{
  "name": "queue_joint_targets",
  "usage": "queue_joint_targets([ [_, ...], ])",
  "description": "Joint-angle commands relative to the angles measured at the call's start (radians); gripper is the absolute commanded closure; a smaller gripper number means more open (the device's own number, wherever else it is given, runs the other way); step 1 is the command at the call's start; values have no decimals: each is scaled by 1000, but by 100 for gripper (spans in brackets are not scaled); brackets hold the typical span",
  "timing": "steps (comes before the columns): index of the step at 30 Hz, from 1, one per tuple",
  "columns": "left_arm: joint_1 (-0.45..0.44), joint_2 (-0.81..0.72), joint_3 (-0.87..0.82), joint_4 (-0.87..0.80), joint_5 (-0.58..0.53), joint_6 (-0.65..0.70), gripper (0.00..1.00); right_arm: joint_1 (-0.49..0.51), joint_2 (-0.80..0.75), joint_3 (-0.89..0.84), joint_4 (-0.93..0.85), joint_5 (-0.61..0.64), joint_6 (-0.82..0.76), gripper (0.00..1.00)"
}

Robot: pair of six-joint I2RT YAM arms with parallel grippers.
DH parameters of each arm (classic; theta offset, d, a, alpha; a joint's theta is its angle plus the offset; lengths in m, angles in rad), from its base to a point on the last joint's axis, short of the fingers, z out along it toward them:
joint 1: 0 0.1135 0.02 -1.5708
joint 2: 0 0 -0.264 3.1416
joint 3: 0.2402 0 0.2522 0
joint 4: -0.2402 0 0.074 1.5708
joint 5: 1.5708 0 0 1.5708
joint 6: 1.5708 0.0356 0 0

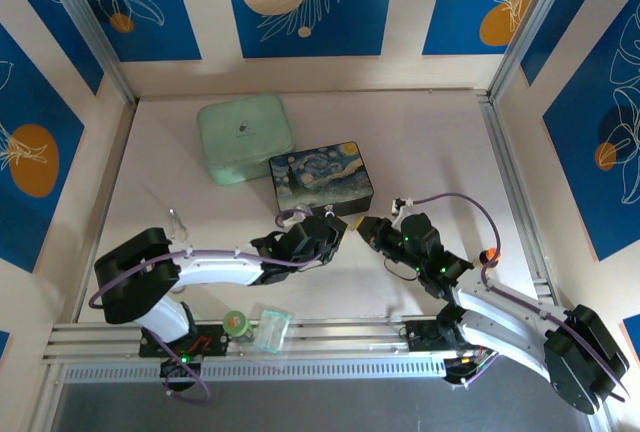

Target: Unlock a padlock with a key

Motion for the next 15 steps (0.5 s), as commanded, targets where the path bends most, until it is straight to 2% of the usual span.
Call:
queue_joint_targets([
  [1,-10,-5,20,18,-6,0,88,19,6,28,4,20,2,100],
  [7,-6,-18,22,9,-22,30,99,43,13,24,15,35,3,100],
  [11,-2,-27,12,19,-23,62,100,42,19,15,35,13,-3,100],
  [12,2,-30,1,32,-21,69,100,38,19,11,44,1,-7,97],
  [13,7,-35,-12,54,-23,79,100,29,19,9,48,-19,-18,90],
  [14,16,-42,-24,79,-18,110,100,5,12,13,36,-55,-35,73],
  [15,35,-56,-32,77,8,148,100,-28,2,23,-11,-87,-40,47],
])
